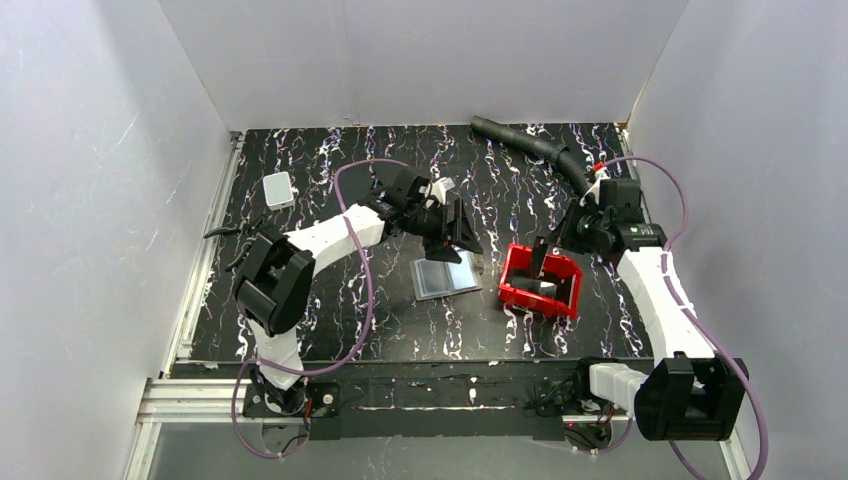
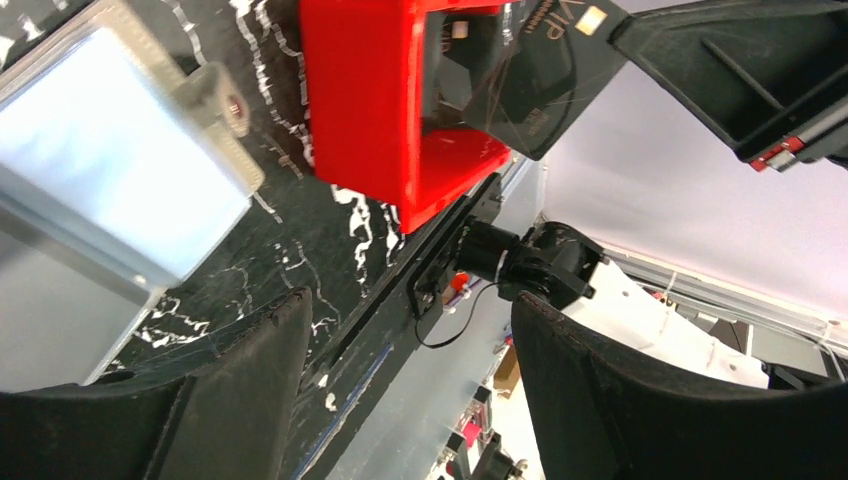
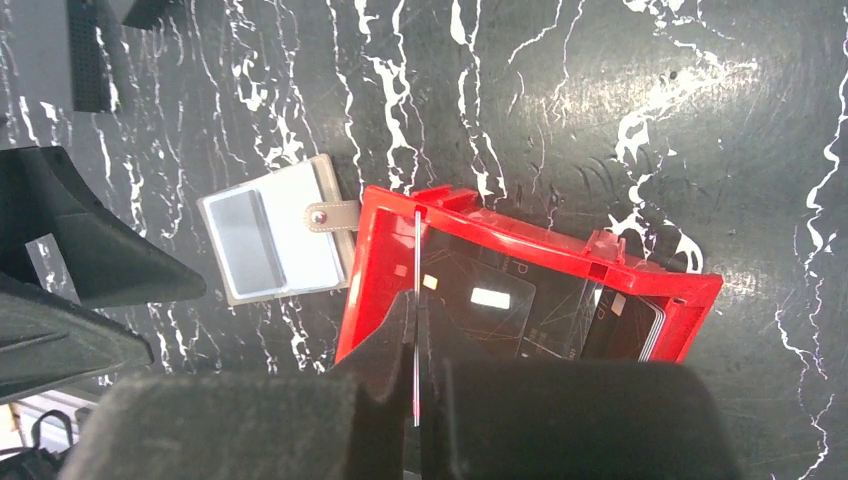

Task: Put the credit cards into the card holder
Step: Pick up the credit card from the storage box.

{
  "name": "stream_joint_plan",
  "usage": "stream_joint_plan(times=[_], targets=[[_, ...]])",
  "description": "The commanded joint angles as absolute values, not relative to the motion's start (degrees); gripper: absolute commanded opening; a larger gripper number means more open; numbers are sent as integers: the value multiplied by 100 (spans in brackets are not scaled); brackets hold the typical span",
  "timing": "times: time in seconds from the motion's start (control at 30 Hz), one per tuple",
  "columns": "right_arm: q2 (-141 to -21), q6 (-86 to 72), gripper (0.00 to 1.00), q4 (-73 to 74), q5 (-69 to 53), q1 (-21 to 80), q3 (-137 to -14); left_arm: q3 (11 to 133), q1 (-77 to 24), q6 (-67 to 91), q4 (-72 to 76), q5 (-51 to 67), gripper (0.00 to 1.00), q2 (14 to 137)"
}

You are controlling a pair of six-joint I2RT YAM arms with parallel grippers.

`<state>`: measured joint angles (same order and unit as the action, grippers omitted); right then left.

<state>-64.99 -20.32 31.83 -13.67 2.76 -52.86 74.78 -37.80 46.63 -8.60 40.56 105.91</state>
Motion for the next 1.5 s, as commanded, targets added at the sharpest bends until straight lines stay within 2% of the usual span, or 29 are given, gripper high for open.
stream_joint_plan(times=[0.0,0.2,0.3,0.43,0.6,0.67,0.87,0.9,0.93,0.97,1.03,1.07,1.17,1.23,1.37,1.47], targets=[[-6670,-1934,1,3799,-1689,166,-5889,7772,-3871,4653,-625,4183,72,10135],[-6882,-1925,1,3940,-3368,62,-6490,7882,-3920,5185,350,4497,74,10368],[-6883,-2084,1,3833,-4074,61,-6484,8284,-4061,5236,378,4660,73,10676],[-6714,-2453,1,3372,-4453,62,-6210,8150,-4125,5654,1036,4769,62,10763],[-6573,-2990,1,2855,-4803,62,-6049,7917,-4171,5997,1573,4821,60,10788],[-6570,-3025,1,2837,-4780,62,-6036,7755,-4174,6143,1933,4844,53,10725],[-6546,-3703,1,2123,-4880,62,-5682,7475,-4170,6673,2715,4981,18,10715],[-6539,-3831,1,1981,-4900,62,-5596,7417,-4168,6739,2832,4976,15,10703],[-6539,-3896,1,1974,-4900,-18,-5563,7365,-4161,6765,2891,4948,7,10657],[-6539,-3911,11,2032,-4877,-122,-5550,7306,-4158,6768,2911,4901,1,10613],[-6523,-3767,34,2255,-4812,-189,-5537,7221,-4144,6780,2950,4802,0,10546],[-6502,-3618,43,2387,-4741,-193,-5550,7211,-4140,6795,2976,4780,0,10543],[-6372,-3214,57,2862,-4491,-193,-5625,7207,-4135,6926,3087,4775,0,10585],[-6260,-3048,60,3084,-4341,-193,-5658,7163,-4107,7089,3292,4781,0,10607],[-6052,-3090,60,3071,-4390,-202,-5517,6986,-3999,7571,3887,4781,0,10617],[-5956,-3274,52,2560,-4790,-202,-5209,6849,-3910,7895,4321,4782,0,10592]])
